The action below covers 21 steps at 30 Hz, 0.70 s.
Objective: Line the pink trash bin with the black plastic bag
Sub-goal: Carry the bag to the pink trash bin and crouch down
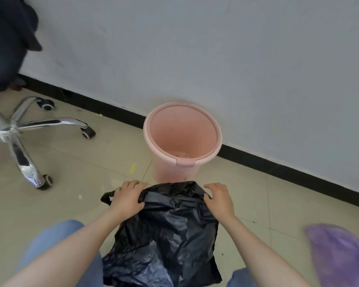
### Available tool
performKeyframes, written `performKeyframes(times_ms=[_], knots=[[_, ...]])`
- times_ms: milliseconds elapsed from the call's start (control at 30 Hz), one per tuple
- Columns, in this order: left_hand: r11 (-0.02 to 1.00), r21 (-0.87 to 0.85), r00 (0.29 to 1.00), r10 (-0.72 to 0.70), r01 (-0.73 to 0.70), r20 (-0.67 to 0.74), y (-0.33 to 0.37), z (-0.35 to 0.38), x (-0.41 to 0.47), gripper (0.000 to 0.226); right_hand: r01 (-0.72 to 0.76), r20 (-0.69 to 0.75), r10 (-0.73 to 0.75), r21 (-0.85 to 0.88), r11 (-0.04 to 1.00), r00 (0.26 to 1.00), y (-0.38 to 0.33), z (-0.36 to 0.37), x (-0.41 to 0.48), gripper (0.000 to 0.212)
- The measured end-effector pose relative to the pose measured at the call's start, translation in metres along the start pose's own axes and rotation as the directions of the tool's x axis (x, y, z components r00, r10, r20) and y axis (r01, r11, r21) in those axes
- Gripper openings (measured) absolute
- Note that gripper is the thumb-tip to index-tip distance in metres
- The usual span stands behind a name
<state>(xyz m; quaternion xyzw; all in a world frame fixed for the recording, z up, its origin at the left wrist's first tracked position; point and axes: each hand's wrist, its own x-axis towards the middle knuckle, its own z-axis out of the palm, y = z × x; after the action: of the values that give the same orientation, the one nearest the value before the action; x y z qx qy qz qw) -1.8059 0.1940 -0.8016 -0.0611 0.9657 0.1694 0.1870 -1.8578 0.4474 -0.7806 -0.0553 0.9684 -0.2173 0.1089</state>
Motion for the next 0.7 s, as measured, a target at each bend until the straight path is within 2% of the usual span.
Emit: performKeyframes(times_ms=[167,267,367,433,600,633,700], knots=[[0.994,-0.062,0.969,0.072,-0.089,-0.236,0.026,-0.033,0.009,0.055,0.203,-0.174,-0.209,-0.051,0.978,0.962,-0.036,-0.019,0.02,0.039],[0.984,-0.021,0.928,0.158,-0.175,-0.337,0.043,-0.047,0.017,0.054,0.262,-0.104,-0.273,-0.105,0.959,0.956,-0.056,-0.018,0.035,0.054],[0.977,0.06,0.953,0.211,-0.203,-0.219,0.049,-0.05,0.031,0.059,0.262,-0.023,-0.267,-0.132,0.956,0.963,-0.061,-0.01,0.051,0.064],[0.966,0.134,0.962,0.237,-0.219,-0.134,0.046,-0.05,0.04,0.063,0.241,-0.032,-0.248,-0.145,0.96,0.968,-0.062,-0.007,0.058,0.063],[0.955,0.152,0.962,0.267,-0.255,-0.063,0.04,-0.044,0.05,0.071,0.222,-0.131,-0.272,-0.305,0.926,0.953,-0.066,-0.005,0.067,0.058],[0.954,0.154,0.962,0.267,-0.256,-0.056,0.04,-0.044,0.052,0.073,0.208,-0.163,-0.269,-0.319,0.925,0.949,-0.067,-0.005,0.068,0.054],[0.958,0.145,0.965,0.257,-0.248,-0.05,0.041,-0.046,0.054,0.075,0.21,-0.131,-0.25,-0.264,0.941,0.959,-0.076,-0.011,0.068,0.046]])
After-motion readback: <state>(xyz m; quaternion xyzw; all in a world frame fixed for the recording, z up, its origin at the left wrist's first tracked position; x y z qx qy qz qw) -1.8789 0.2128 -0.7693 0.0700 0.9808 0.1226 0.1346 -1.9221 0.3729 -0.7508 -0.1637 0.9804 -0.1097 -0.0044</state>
